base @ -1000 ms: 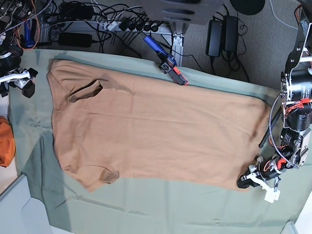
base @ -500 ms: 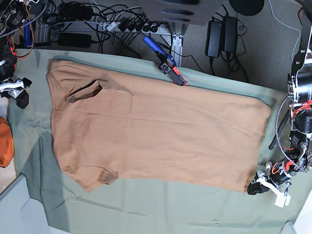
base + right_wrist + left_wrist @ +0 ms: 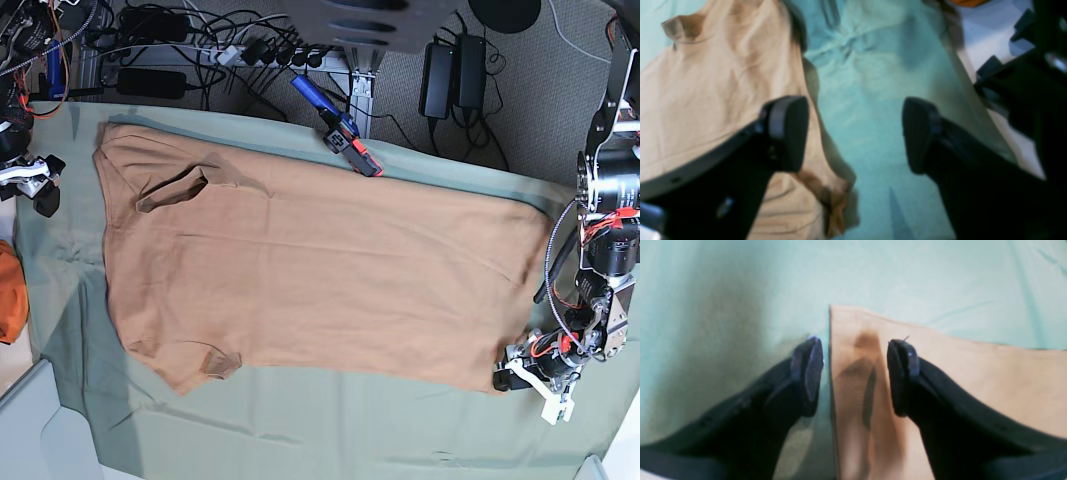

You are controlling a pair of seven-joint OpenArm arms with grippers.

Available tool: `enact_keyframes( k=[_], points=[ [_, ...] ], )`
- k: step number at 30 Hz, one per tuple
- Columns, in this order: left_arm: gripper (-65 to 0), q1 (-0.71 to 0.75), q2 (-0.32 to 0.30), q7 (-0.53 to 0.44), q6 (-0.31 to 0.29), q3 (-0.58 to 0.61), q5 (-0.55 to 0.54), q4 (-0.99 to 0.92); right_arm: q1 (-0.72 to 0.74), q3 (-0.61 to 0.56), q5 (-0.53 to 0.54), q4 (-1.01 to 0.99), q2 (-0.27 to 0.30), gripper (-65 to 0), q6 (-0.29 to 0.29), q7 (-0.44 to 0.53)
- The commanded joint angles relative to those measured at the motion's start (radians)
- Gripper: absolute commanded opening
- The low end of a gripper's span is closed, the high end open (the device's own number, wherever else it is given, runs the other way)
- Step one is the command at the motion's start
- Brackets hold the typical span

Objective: Fold the T-shirt properly
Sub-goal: 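Move left gripper to the hem corner and pinch it, then move right gripper to the sleeve-side hem corner and pinch it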

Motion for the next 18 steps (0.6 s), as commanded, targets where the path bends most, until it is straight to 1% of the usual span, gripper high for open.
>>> enact_keyframes(
  k=[1, 5, 7, 12, 14, 16, 18],
  points=[
    [-30.1, -0.024, -0.009, -0.01, 0.018, 0.002, 0.01, 0.013, 0.004, 0.011, 0.005, 0.015, 0.027, -20.7, 0.058, 0.038],
    [-30.2, -0.024, -0.006, 0.01, 0.018, 0.005, 0.009, 0.013, 0.002, 0.011, 0.005, 0.015, 0.027, -20.7, 0.058, 0.038],
    [-30.2, -0.024, -0.003, 0.035, 0.003, 0.005, -0.004, 0.013, 0.003, 0.011, 0.009, 0.015, 0.027, -20.7, 0.058, 0.038],
    [-30.2, -0.024, 0.0, 0.072, -0.114, 0.004, -0.123, 0.014, 0.002, 0.011, 0.011, 0.015, 0.027, -20.7, 0.058, 0.038],
    [-30.2, -0.024, 0.003, 0.084, -0.137, 0.005, -0.154, 0.014, 0.002, 0.011, 0.011, 0.015, 0.027, -20.7, 0.058, 0.038],
    [-30.2, -0.024, 0.008, 0.089, -0.155, 0.004, -0.161, 0.014, 0.002, 0.011, 0.011, 0.015, 0.027, -20.7, 0.058, 0.038],
    [-30.2, -0.024, 0.011, 0.089, -0.157, 0.004, -0.161, 0.014, 0.002, 0.011, 0.011, 0.015, 0.027, -20.7, 0.058, 0.038]
  ],
)
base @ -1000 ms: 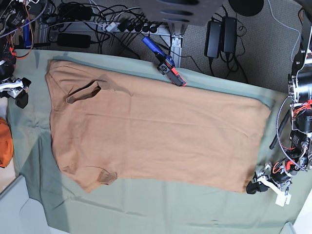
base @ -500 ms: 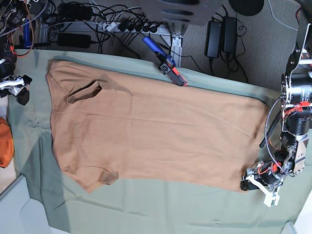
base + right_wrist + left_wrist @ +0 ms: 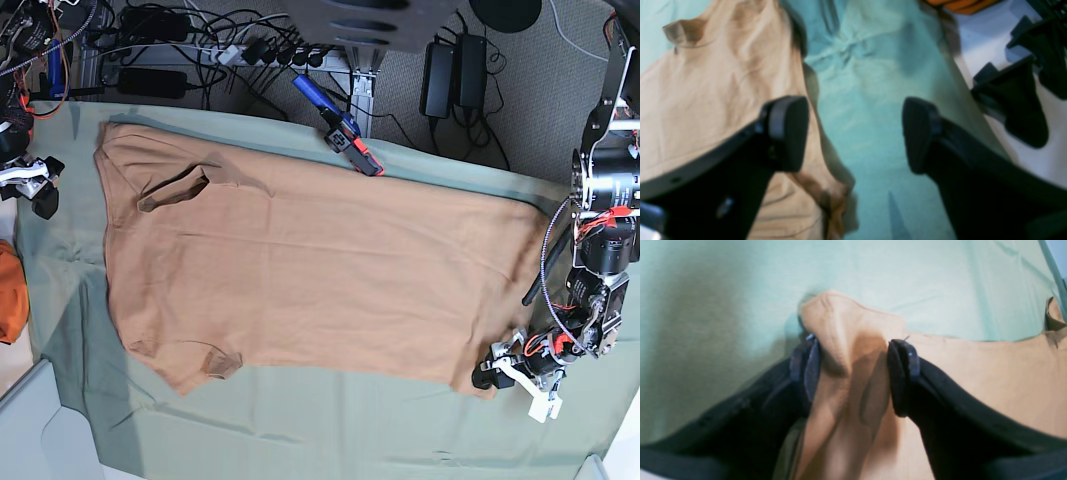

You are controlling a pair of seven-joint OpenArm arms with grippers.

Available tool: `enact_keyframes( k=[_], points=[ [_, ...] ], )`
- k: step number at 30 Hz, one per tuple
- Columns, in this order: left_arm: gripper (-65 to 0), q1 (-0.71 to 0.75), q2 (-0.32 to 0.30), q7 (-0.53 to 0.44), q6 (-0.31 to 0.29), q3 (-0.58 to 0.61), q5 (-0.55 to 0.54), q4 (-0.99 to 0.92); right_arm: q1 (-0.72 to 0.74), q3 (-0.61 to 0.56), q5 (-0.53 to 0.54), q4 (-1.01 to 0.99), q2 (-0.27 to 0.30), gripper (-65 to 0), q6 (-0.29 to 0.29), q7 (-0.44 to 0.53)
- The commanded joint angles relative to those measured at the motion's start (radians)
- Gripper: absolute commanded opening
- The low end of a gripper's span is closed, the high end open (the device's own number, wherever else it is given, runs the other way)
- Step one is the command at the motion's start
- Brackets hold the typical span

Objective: Fold the T-shirt properly
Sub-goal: 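Move right gripper to the sleeve-side hem corner and pinch it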

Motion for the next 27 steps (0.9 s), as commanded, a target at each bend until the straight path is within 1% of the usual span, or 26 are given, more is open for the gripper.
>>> enact_keyframes(
  k=[1, 3, 4, 5, 6, 8, 9, 10, 14, 18, 20, 24, 27],
  points=[
    [-30.3, -0.029, -0.011, -0.007, -0.035, 0.0, -0.012, 0.013, 0.005, 0.01, 0.011, 0.015, 0.024, -20.7, 0.058, 0.024],
    [-30.9, -0.029, -0.011, -0.008, -0.041, 0.0, -0.029, 0.013, 0.005, 0.01, 0.011, 0.015, 0.024, -20.7, 0.057, 0.024],
    [-32.9, -0.029, -0.012, -0.011, -0.041, 0.0, -0.039, 0.013, 0.005, 0.01, 0.011, 0.015, 0.024, -20.7, 0.058, 0.024],
    [-37.1, -0.029, -0.012, -0.01, -0.041, -0.001, -0.048, 0.013, 0.005, 0.01, 0.011, 0.015, 0.024, -20.7, 0.057, 0.024],
    [-42.8, -0.029, -0.012, -0.01, -0.042, -0.001, -0.058, 0.013, 0.005, 0.01, 0.011, 0.015, 0.024, -20.7, 0.057, 0.024],
    [-56.6, -0.029, -0.012, -0.006, -0.047, -0.001, -0.086, 0.013, 0.005, 0.01, 0.011, 0.015, 0.024, -20.7, 0.057, 0.024],
    [-63.0, -0.029, -0.012, 0.006, -0.071, -0.001, -0.098, 0.018, 0.005, 0.01, 0.011, 0.015, 0.024, -20.7, 0.057, 0.024],
    [-65.0, -0.029, -0.012, 0.025, -0.098, -0.001, -0.109, 0.024, 0.005, 0.01, 0.011, 0.015, 0.024, -20.7, 0.057, 0.024],
    [-65.0, -0.029, -0.012, 0.086, -0.098, -0.001, -0.138, 0.057, 0.029, 0.01, 0.012, 0.015, 0.025, -20.7, 0.057, 0.024],
    [-65.0, -0.029, -0.012, 0.108, -0.098, -0.001, -0.137, 0.069, 0.084, 0.01, 0.007, 0.015, 0.025, -20.7, 0.057, 0.024],
    [-65.0, -0.029, -0.012, 0.117, -0.098, -0.001, -0.138, 0.069, 0.119, 0.01, -0.014, 0.015, 0.025, -20.7, 0.053, 0.026],
    [-65.0, -0.028, -0.012, 0.128, -0.098, -0.001, -0.145, 0.07, 0.205, 0.008, -0.082, 0.002, 0.026, -20.7, 0.002, 0.047],
    [-65.0, -0.025, -0.012, 0.154, -0.098, -0.001, -0.167, 0.082, 0.272, -0.018, -0.102, -0.052, 0.035, -20.7, -0.004, 0.051]
  ],
)
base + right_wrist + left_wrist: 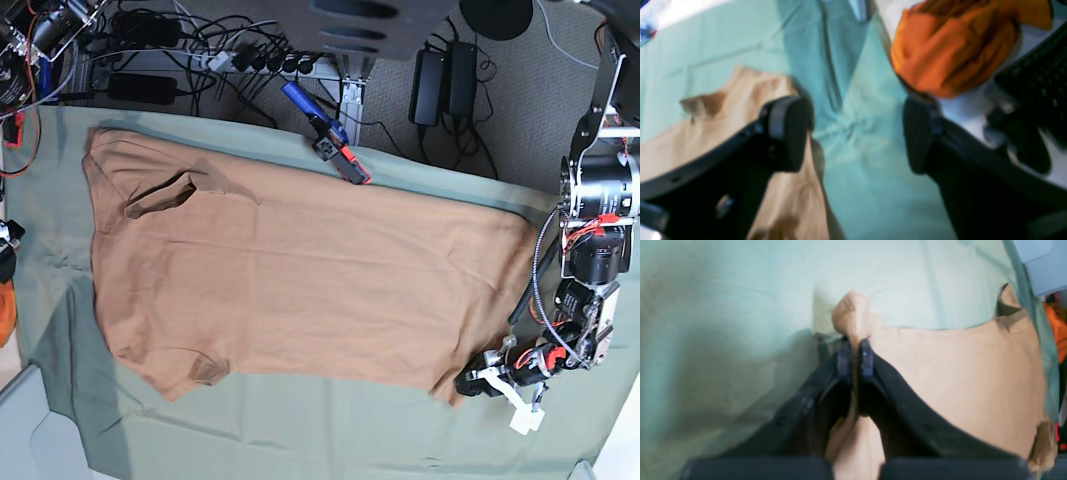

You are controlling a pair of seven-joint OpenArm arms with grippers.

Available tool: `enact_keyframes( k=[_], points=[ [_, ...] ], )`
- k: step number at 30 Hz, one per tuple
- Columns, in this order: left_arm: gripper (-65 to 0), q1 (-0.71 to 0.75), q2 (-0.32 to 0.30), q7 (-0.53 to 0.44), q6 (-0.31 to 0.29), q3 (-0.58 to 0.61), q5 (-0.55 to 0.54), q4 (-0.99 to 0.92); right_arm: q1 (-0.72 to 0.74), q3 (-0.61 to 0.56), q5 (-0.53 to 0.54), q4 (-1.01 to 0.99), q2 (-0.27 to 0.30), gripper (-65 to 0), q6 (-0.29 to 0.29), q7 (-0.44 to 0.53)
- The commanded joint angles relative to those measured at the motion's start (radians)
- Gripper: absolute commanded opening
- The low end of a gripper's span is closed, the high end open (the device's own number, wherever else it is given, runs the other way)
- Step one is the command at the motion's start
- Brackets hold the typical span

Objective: Fold the T-shirt properly
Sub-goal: 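Move right gripper to the sleeve-side hem corner and pinch it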

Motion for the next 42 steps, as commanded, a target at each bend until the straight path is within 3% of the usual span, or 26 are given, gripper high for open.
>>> enact_keyframes(
  k=[1, 10, 18, 22, 37, 42],
  points=[
    [-65.0, -0.031, -0.01, -0.014, -0.03, -0.001, -0.021, 0.024, 0.036, -0.014, 0.006, -0.017, 0.031, -20.7, 0.009, 0.027],
    [-65.0, -0.029, -0.01, -0.002, -0.03, -0.001, -0.021, 0.032, 0.355, -0.216, -0.058, -0.369, 0.039, -20.7, 0.01, 0.084],
    [-65.0, -0.015, -0.035, 0.019, -0.03, -0.001, -0.043, 0.032, 0.661, -0.327, -0.209, -0.851, 0.032, -20.7, 0.01, 0.196],
    [-65.0, 0.011, -0.056, 0.039, -0.03, -0.001, -0.101, 0.032, 0.711, -0.365, -0.217, -1.039, 0.027, -20.7, 0.072, 0.206],
    [-65.0, 0.015, -0.066, 0.041, -0.03, -0.001, -0.119, 0.032, 0.721, -0.573, -0.296, -1.049, -0.069, -20.7, 0.099, 0.247],
    [-65.0, 0.015, -0.084, 0.037, -0.03, -0.001, -0.12, 0.032, 0.722, -0.585, -0.306, -1.048, -0.087, -20.7, 0.1, 0.247]
  ],
)
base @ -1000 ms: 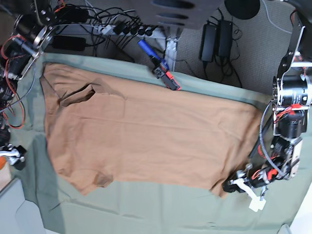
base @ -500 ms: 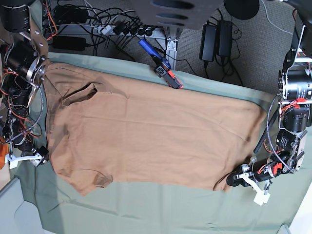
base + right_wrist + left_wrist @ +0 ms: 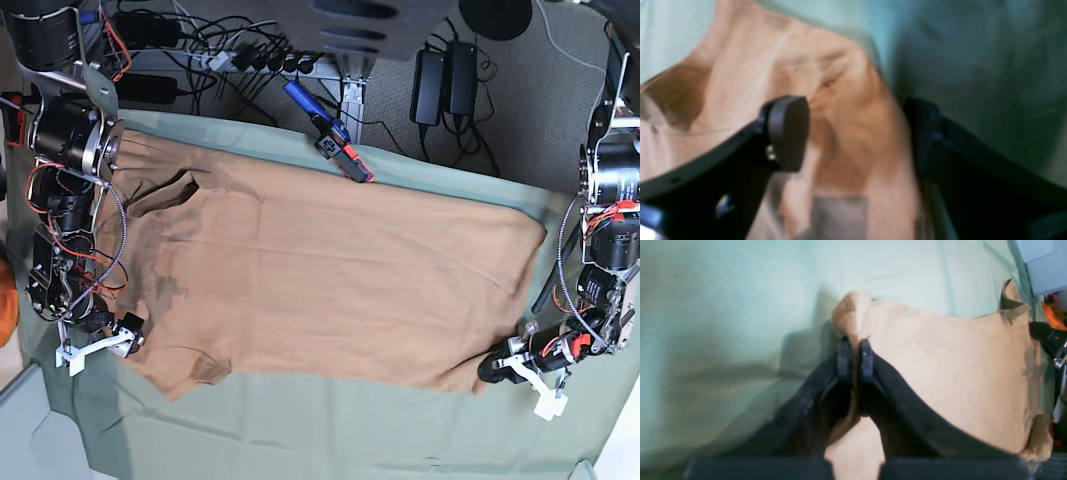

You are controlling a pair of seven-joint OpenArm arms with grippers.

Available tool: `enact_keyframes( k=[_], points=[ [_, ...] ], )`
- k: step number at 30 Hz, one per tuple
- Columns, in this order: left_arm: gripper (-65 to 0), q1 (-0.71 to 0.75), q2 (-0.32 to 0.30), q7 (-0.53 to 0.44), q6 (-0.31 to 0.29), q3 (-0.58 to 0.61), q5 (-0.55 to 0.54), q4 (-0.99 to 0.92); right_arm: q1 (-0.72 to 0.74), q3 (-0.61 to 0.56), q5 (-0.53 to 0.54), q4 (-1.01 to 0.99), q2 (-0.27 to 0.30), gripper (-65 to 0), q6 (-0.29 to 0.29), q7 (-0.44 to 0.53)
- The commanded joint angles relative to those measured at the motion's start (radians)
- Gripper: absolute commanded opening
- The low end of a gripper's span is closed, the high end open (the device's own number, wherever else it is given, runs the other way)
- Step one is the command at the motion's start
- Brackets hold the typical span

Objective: Fold the T-shirt properly
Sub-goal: 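Move right gripper to the sleeve-side hem corner and pinch it, then lift the hem with both grippers and fold it toward the collar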

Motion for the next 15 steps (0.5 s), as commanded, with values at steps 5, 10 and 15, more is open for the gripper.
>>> enact_keyframes(
  k=[5, 10, 15],
  points=[
    [-65.0, -0.032, -0.017, -0.016, -0.027, -0.003, -0.018, 0.016, 0.028, -0.001, 0.006, 0.018, 0.008, -20.7, 0.076, 0.003],
    [-65.0, -0.032, -0.019, -0.015, -0.027, -0.003, -0.018, 0.016, 0.027, -0.001, 0.047, 0.03, 0.008, -20.7, 0.081, -0.03],
    [-65.0, -0.032, -0.021, -0.016, -0.027, -0.003, -0.018, 0.016, 0.028, -0.001, 0.051, 0.068, 0.008, -20.7, 0.081, -0.043]
  ],
)
